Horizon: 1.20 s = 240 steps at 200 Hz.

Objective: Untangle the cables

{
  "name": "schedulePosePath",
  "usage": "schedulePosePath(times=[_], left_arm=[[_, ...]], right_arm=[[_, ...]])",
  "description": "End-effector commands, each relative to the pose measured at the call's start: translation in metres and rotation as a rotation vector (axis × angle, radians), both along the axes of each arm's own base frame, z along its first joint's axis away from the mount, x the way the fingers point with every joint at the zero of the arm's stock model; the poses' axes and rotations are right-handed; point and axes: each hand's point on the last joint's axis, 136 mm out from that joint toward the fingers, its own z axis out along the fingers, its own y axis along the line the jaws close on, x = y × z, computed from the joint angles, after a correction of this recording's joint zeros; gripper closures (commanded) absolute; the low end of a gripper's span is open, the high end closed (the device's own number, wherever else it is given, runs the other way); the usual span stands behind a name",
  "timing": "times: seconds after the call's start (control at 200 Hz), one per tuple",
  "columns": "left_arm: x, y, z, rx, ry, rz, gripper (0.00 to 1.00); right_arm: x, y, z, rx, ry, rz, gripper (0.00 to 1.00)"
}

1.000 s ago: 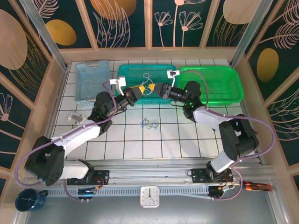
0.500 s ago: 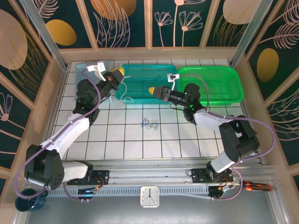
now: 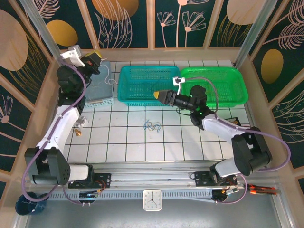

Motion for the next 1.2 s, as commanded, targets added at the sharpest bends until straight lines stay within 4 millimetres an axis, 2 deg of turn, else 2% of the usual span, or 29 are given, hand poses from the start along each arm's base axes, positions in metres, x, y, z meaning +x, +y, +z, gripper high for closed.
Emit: schedulePosePath(times=[0.0,0.135,0.265,0.37,0.596,0.651,0.716,0.741,0.821,0.911,1.196], left_arm=[[0.017,0.022,-0.001,0.034,0.012,0.074,1.00],[0.032,0.039,-0.006,0.055,0.030,0.129,1.00],[0.046,0.053,-0.026,0.080,0.075,0.175,1.00],[0.055,0.058,-0.053,0.092,0.126,0.189,1.00],[0.063,0.058,-0.127,0.076,0.254,0.171,1.00],[0.063,0.060,-0.141,0.078,0.281,0.180,0.88],[0.064,0.062,-0.151,0.081,0.299,0.193,0.53],[0.064,0.063,-0.153,0.083,0.304,0.196,0.43],[0.063,0.064,-0.152,0.086,0.304,0.203,0.21],[0.062,0.065,-0.145,0.087,0.295,0.207,0.02],[0.048,0.052,-0.122,0.057,0.262,0.136,0.01]], right_arm=[[-0.004,-0.007,-0.006,-0.068,-0.035,-0.041,0.44],[-0.005,-0.013,-0.013,-0.117,-0.034,-0.069,0.44],[-0.005,-0.018,-0.021,-0.159,-0.029,-0.095,0.44],[-0.005,-0.020,-0.031,-0.201,-0.020,-0.113,0.44],[-0.011,-0.020,-0.056,-0.280,0.003,-0.126,0.44],[-0.012,-0.020,-0.059,-0.294,0.003,-0.128,0.44],[-0.014,-0.020,-0.063,-0.312,0.003,-0.129,0.44],[-0.014,-0.020,-0.064,-0.317,0.004,-0.131,0.44],[-0.014,-0.022,-0.066,-0.333,0.003,-0.136,0.44],[-0.014,-0.023,-0.068,-0.345,0.002,-0.143,0.44],[-0.011,-0.027,-0.082,-0.387,0.023,-0.160,0.44]])
